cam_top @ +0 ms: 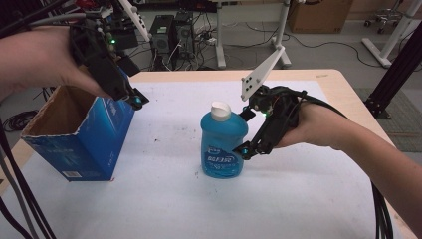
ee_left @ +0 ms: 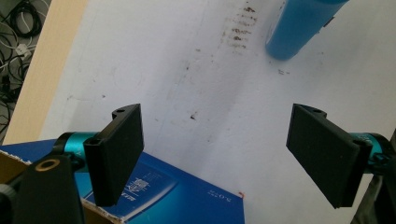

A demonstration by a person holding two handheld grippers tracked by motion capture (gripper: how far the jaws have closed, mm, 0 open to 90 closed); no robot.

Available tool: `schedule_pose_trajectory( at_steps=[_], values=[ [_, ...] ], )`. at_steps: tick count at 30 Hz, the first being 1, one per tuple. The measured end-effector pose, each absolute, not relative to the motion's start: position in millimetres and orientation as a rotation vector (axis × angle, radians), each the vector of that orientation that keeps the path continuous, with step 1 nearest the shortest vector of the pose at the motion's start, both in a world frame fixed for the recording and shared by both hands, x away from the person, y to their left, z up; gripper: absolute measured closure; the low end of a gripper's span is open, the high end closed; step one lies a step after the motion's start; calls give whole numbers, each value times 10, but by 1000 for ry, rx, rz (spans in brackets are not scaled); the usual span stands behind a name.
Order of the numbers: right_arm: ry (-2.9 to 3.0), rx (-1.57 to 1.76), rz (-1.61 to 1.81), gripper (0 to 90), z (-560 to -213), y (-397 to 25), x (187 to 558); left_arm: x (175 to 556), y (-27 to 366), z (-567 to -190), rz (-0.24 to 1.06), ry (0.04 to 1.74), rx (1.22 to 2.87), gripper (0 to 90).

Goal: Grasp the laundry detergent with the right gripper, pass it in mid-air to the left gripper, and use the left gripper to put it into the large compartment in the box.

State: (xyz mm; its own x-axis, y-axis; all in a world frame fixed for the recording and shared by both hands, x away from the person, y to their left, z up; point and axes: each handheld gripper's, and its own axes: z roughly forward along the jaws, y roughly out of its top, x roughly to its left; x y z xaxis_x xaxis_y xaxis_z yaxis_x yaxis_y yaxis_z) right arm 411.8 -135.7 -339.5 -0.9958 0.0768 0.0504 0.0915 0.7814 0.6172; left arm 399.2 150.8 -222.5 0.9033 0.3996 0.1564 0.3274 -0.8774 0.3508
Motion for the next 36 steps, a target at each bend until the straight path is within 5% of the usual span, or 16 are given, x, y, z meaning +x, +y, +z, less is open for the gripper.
schedule_pose_trajectory(
  at_steps=[14, 25, 36],
  values=[
    [-2944, -108, -1057, 136, -3463, -1237, 4098, 3993, 1479, -2220, 321, 532, 2745, 191],
    [-2943, -83, -1079, 254, -3475, -1200, 4094, 3992, 1456, -2211, 319, 526, 2744, 191],
    [-2930, -78, -1099, 279, -3469, -1207, 4103, 3995, 1442, -2196, 319, 517, 2750, 191]
  ],
)
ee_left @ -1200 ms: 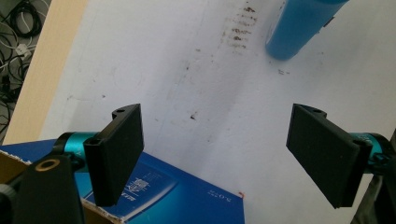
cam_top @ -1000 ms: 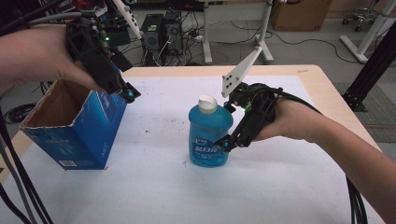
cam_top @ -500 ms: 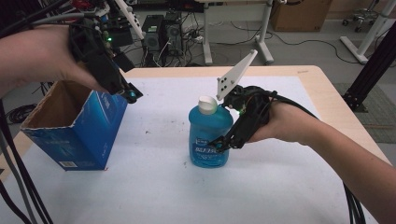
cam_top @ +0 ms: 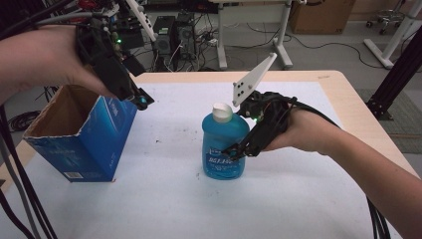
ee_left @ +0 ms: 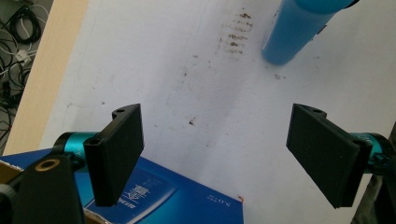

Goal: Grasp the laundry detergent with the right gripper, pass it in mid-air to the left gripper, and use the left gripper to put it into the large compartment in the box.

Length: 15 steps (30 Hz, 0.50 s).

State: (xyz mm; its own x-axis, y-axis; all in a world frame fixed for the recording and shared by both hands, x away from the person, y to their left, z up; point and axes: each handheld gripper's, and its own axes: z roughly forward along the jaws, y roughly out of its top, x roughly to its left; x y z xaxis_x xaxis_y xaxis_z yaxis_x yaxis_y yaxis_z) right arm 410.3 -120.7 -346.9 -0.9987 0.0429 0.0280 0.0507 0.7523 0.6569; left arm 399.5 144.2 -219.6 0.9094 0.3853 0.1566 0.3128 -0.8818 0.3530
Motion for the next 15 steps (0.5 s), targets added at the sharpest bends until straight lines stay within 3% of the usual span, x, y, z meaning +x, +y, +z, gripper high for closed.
schedule_pose_trajectory(
  at_steps=[15],
  values=[
    [-2922, -53, -1097, 349, -3495, -1193, 4112, 3984, 1430, -2198, 314, 515, 2758, 191]
  ],
)
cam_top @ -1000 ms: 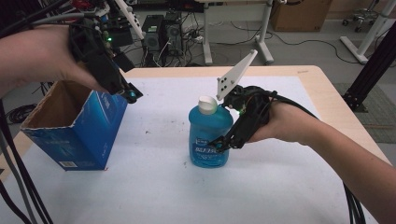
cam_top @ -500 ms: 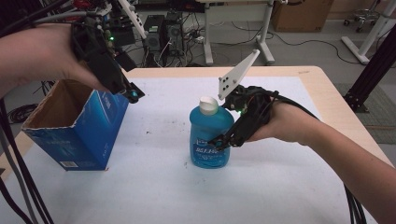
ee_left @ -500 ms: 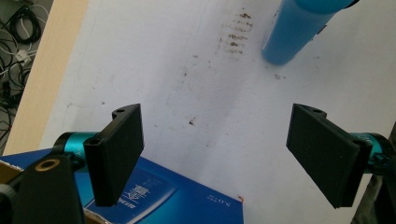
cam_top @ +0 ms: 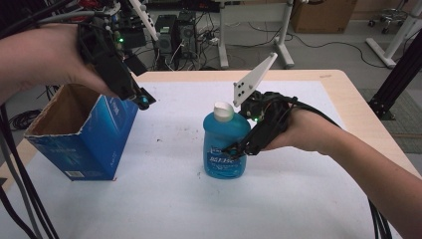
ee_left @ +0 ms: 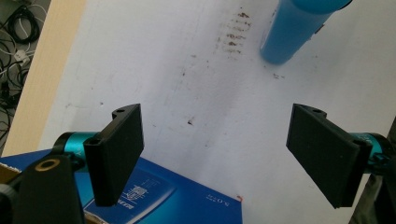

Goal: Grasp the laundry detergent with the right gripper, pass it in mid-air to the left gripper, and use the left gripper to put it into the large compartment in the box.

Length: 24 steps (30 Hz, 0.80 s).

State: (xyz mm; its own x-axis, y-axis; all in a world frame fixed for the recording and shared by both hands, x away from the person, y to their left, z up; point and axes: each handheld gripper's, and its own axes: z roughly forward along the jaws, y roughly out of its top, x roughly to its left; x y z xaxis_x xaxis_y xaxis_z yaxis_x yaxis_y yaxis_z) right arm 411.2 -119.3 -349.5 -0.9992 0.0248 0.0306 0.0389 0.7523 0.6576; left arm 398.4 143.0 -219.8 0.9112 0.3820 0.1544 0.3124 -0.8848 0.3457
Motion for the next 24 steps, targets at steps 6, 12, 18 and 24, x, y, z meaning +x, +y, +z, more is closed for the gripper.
schedule_pose_trajectory(
  at_steps=[6, 12, 18, 24],
  values=[
    [-2929, -46, -1096, 367, -3500, -1190, 4111, 3978, 1431, -2199, 313, 517, 2753, 191],
    [-2931, -46, -1091, 389, -3506, -1185, 4110, 3973, 1437, -2198, 310, 522, 2751, 191],
    [-2929, -38, -1085, 414, -3508, -1182, 4104, 3973, 1441, -2197, 312, 519, 2756, 191],
    [-2932, -37, -1085, 420, -3507, -1181, 4101, 3971, 1441, -2197, 310, 521, 2757, 191]
  ],
)
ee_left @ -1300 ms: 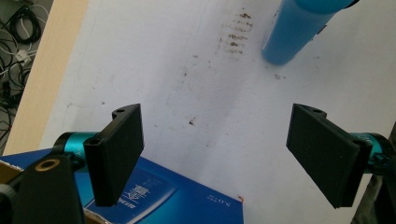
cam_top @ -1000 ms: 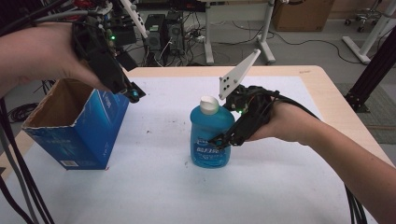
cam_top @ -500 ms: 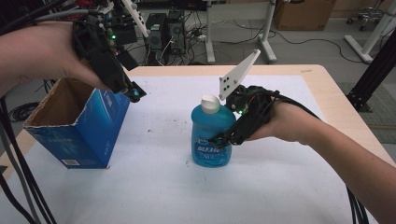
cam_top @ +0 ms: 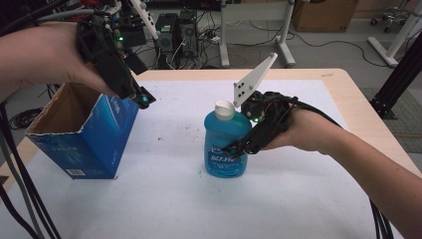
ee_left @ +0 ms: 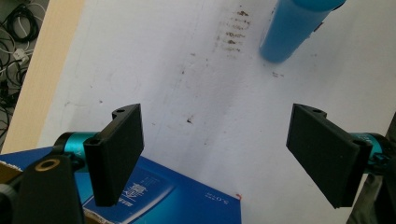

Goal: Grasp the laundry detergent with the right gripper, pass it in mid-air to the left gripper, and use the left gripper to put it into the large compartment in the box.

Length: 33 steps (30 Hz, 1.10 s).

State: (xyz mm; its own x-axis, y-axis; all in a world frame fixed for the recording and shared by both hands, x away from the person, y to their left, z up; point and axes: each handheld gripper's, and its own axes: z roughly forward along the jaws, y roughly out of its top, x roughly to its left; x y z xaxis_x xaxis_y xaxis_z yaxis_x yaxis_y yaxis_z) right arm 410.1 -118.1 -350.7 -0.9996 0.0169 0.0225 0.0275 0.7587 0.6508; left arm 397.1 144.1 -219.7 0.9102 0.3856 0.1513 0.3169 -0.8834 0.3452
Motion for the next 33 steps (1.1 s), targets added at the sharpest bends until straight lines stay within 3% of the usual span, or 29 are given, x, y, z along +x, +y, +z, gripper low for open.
schedule_pose_trajectory(
  at_steps=[23, 33],
  values=[
    [-2937, -65, -1098, 442, -3492, -1181, 4076, 3929, 1438, -2140, 308, 482, 2744, 191],
    [-2922, -78, -1145, 443, -3228, -1157, 4091, 3889, 1342, -2004, 257, 362, 2739, 191]
  ],
)
